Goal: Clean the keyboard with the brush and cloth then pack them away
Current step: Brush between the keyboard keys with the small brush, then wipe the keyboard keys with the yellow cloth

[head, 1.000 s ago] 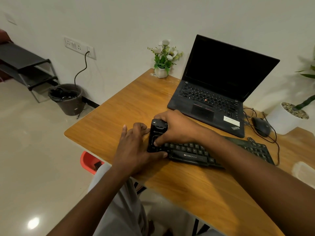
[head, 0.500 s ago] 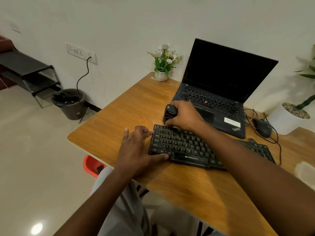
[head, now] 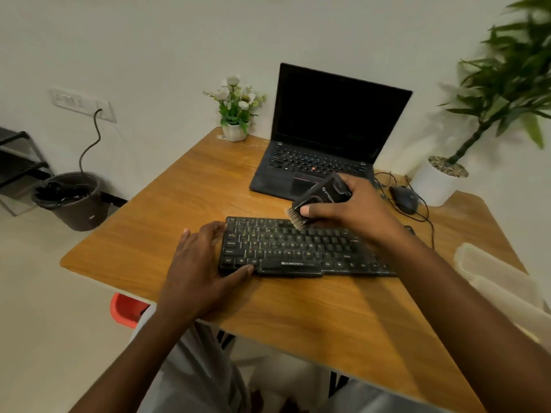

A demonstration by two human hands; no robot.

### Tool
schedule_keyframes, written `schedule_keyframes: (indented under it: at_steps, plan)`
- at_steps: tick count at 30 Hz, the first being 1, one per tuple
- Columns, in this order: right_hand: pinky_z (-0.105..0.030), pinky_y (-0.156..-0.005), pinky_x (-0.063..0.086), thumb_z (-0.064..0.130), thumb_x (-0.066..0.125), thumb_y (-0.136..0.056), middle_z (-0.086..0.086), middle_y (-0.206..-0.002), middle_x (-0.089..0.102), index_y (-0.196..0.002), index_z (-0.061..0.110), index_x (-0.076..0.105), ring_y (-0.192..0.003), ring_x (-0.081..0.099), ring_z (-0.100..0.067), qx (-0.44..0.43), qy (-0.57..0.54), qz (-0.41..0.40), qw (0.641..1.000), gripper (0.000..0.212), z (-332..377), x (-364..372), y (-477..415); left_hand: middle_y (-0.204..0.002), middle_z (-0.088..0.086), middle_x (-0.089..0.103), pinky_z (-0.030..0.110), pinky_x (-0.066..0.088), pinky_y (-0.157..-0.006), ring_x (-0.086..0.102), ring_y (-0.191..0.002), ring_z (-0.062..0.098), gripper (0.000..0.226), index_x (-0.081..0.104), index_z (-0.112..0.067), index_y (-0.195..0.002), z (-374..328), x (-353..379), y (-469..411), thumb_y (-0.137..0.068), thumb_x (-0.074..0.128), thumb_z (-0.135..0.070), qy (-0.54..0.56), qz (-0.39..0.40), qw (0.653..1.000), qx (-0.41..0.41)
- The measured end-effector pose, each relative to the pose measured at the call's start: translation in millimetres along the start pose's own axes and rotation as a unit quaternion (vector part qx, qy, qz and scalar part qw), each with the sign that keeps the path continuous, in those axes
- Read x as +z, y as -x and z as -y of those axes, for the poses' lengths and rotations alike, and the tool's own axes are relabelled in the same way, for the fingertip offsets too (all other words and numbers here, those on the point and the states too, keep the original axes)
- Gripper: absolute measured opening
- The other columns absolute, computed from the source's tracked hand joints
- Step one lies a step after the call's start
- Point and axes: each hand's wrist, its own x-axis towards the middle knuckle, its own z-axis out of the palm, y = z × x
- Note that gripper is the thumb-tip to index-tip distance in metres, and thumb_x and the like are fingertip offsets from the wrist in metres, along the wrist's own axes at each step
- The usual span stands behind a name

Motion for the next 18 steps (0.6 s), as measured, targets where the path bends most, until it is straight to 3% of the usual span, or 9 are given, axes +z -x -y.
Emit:
schedule_keyframes:
  at_steps: [3,9,12,18]
  plan:
    - [-0.039,-0.082,0.067,0.010,0.093,-0.074,-0.007,-0.107,0.082,-0.117,0.012,0.069,-0.097,0.081,-0.024,0.040,-0.114,-0.025,0.992,0.050,-11.3,-19.2,32.2,-0.144,-0.001,0.058,0.043,0.015,-0.127,0.050,-0.135,0.020,0.091,0.042,-0.025,-0.145,-0.8,1.0,0.6,-0.075,0.073,-0.072,-0.008,0.010,1.000,0.019]
    - [-0.032,-0.073,0.068,0.012,0.087,-0.074,-0.016,-0.113,0.080,-0.125,0.004,0.067,-0.096,0.080,-0.030,0.106,-0.285,-0.101,0.947,0.056,-52.4,-36.1,101.7,-0.151,0.002,0.054,0.052,0.021,-0.127,0.045,-0.143,0.020,0.071,0.049,-0.027,-0.139,-12.2,7.8,1.6,-0.081,0.060,-0.067,-0.038,0.030,0.996,0.080]
    - [-0.027,-0.058,0.065,0.020,0.085,-0.079,-0.017,-0.109,0.081,-0.127,0.009,0.067,-0.082,0.080,-0.025,0.133,-0.306,-0.166,0.928,0.053,-76.3,-36.7,131.1,-0.151,-0.001,0.054,0.049,0.021,-0.127,0.043,-0.145,0.017,0.059,0.056,-0.027,-0.132,-28.4,18.3,4.5,-0.085,0.060,-0.061,-0.024,0.043,0.993,0.106]
    - [-0.022,-0.049,0.056,0.035,0.072,-0.096,-0.014,-0.105,0.082,-0.124,0.014,0.069,-0.087,0.080,-0.027,0.184,-0.305,-0.218,0.909,0.035,-109.5,-49.6,177.6,-0.150,-0.006,0.053,0.047,0.020,-0.127,0.043,-0.143,0.013,0.048,0.059,-0.030,-0.129,-76.6,47.7,6.9,-0.089,0.060,-0.057,0.000,0.091,0.981,0.172]
